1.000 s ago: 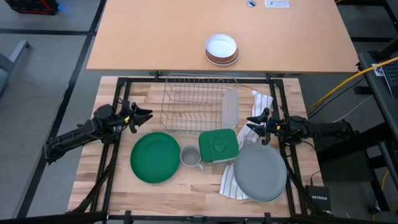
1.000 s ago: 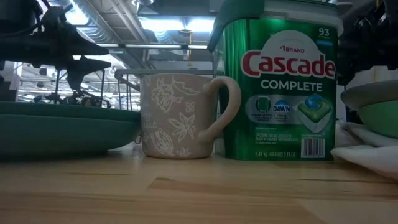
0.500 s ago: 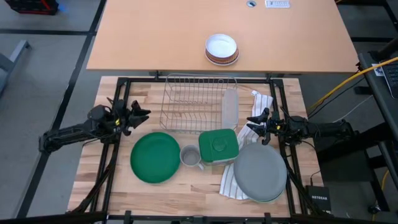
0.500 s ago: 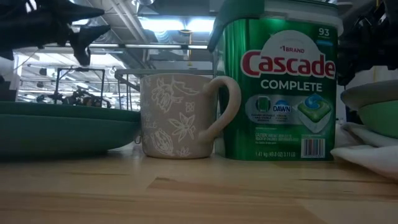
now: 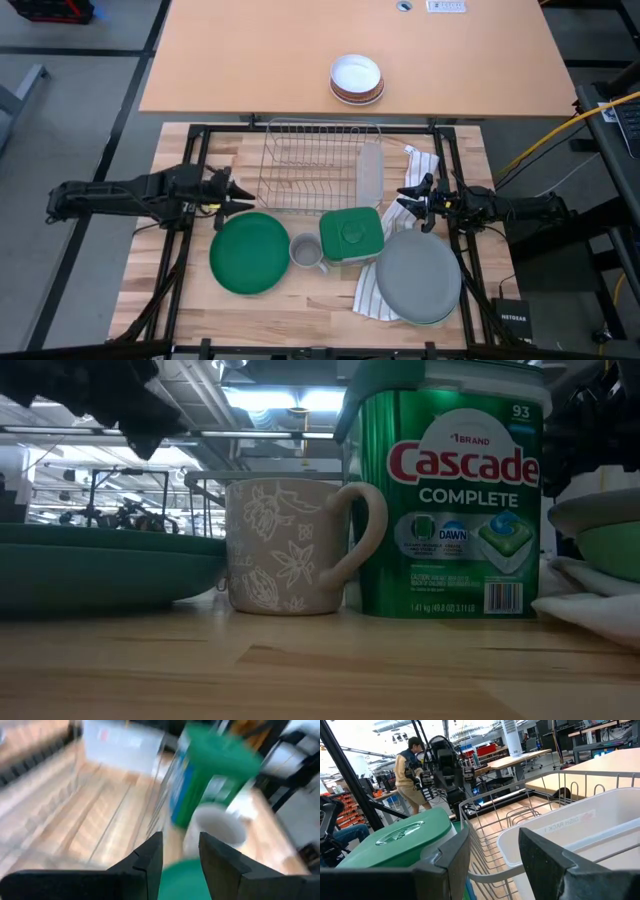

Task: Sort dishes
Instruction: Put the green plate in the dish rack

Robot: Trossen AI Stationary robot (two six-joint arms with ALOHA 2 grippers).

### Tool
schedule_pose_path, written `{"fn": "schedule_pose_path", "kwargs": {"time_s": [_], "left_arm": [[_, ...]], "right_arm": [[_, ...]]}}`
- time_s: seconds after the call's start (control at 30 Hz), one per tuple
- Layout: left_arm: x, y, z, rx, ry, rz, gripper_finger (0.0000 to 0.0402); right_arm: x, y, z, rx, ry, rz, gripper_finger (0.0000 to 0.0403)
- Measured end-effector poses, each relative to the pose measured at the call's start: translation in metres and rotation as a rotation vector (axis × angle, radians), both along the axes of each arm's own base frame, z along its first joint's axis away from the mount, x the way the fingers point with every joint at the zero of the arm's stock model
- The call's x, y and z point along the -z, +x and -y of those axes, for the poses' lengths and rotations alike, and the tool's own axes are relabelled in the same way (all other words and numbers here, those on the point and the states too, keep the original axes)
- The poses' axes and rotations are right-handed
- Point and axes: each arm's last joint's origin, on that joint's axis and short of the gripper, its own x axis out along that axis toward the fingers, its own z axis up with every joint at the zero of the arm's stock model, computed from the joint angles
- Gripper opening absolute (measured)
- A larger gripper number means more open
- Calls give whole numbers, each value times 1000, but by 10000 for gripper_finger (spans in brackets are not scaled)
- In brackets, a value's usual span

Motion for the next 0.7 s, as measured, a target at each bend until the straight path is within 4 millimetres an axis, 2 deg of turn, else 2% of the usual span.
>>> {"fn": "schedule_pose_path", "kwargs": {"time_s": [0.27, 0.53, 0.7], "left_arm": [[-11, -10, 1, -62, -107, -258, 116], [14, -24, 1, -173, -199, -627, 116], [23, -19, 0, -204, -171, -747, 116]], "right_arm": [[0, 0, 0, 0, 2, 2, 172], [1, 0, 0, 0, 1, -7, 172], [1, 0, 0, -1, 1, -10, 172]]}}
